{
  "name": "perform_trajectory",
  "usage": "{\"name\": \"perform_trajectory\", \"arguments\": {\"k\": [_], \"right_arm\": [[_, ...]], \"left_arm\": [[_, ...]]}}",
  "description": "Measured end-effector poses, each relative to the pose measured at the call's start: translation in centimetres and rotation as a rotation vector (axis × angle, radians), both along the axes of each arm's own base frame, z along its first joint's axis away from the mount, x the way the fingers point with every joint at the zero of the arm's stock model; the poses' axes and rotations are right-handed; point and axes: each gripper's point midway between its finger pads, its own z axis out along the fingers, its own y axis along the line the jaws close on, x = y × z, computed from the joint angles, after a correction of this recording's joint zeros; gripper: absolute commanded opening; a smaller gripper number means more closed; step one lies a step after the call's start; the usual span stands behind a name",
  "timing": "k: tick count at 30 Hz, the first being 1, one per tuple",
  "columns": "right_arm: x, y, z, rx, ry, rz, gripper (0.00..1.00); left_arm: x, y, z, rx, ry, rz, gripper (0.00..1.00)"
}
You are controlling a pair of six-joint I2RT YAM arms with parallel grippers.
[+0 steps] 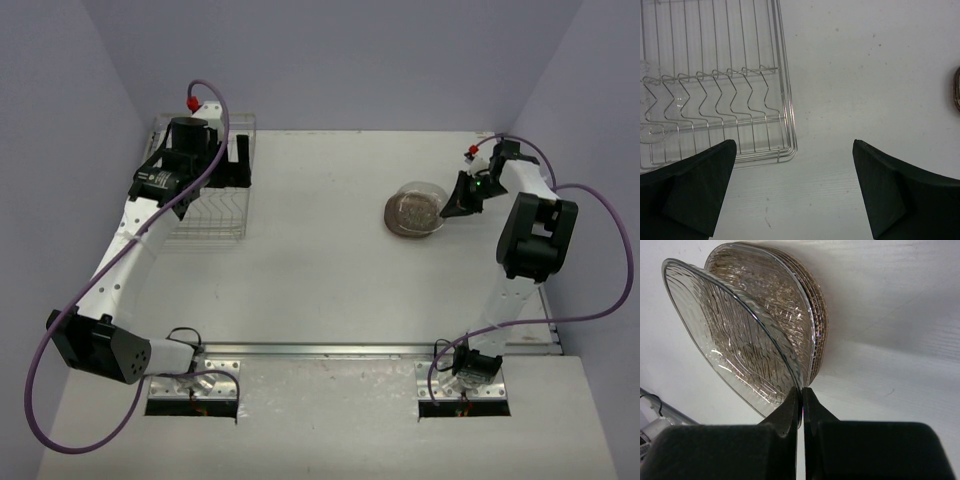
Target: Unload the plates from the dish rack
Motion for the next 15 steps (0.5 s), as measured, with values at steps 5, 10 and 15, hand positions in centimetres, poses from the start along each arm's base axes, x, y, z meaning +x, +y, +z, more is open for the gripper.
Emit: {"name": "perform_trajectory", "arguments": {"k": [5, 10, 15], "right_arm": [[0.22, 0.03, -0.01, 0.004, -0.001, -0.005, 0.00], [0.19, 0.07, -0.38, 0.008, 0.009, -0.007, 0.00], [0.19, 0.29, -0.64, 0.008, 0.014, -0.002, 0.00]], "left_arm": [[-0.01, -0.05, 0.00, -0.001, 0.000, -0.002, 1.00], [0.00, 0.03, 0.00, -0.001, 0.000, 0.000, 1.00], [0.00, 0.02, 0.00, -0.002, 0.000, -0.001, 1.00]]}}
